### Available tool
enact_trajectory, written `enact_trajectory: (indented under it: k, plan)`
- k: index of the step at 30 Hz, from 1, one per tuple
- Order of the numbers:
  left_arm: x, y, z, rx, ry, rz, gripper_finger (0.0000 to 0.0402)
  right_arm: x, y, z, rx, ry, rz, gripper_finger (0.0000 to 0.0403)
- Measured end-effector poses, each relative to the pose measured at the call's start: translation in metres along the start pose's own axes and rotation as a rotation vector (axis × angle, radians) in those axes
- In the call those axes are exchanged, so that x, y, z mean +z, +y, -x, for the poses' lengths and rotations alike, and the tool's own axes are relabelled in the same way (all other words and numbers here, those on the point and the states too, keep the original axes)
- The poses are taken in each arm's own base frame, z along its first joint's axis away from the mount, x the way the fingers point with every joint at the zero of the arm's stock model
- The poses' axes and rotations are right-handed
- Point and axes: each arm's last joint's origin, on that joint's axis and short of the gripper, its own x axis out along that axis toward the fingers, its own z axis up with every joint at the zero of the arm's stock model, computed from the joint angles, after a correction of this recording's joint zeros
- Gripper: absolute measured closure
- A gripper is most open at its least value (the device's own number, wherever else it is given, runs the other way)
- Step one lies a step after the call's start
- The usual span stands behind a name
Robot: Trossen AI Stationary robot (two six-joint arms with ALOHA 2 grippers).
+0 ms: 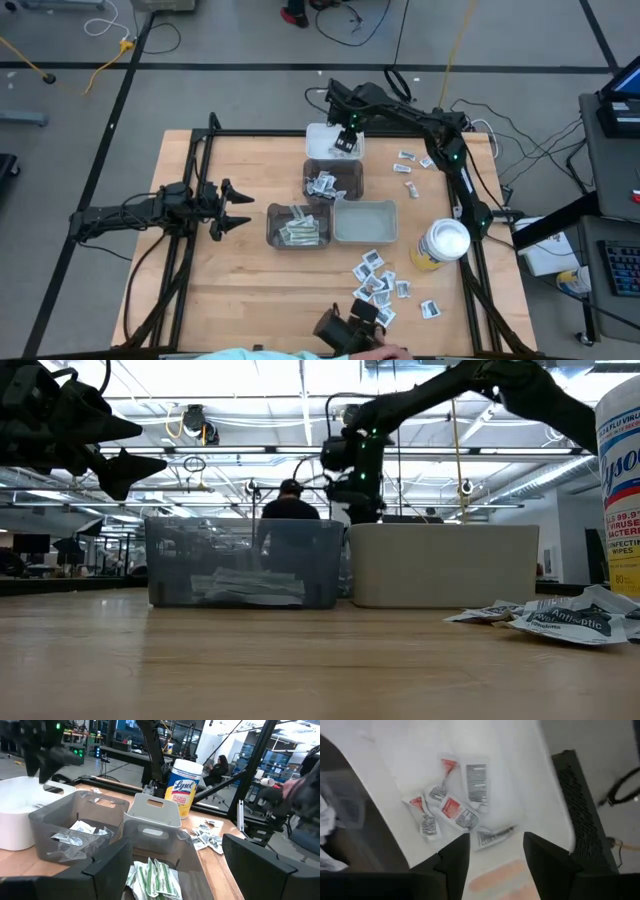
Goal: Pick & Place First Aid Supplies
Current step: Put the white ointment pack into the white bin
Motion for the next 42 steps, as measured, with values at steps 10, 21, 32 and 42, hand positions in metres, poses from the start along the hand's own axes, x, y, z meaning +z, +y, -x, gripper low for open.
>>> enact_trajectory:
  k: [10,21,32,42]
  plan:
    - [0.0,0.0,0.0,0.0,0.0,0.0,0.0091,-0.021,-0.01,0.039,-0.022,0.038,-0.401,0.0236]
    - [0.0,0.0,0.0,0.0,0.0,0.0,0.0091,-0.092,0.012,0.043,-0.021,0.022,-0.546,0.0235]
    - [0.0,0.0,0.0,0.0,0.0,0.0,0.0091,-0.17,0.031,0.052,-0.034,0.131,-0.698,0.0236]
    - [0.0,0.0,0.0,0.0,0.0,0.0,0.0092,-0.218,0.043,0.054,-0.053,0.199,-0.797,0.0236]
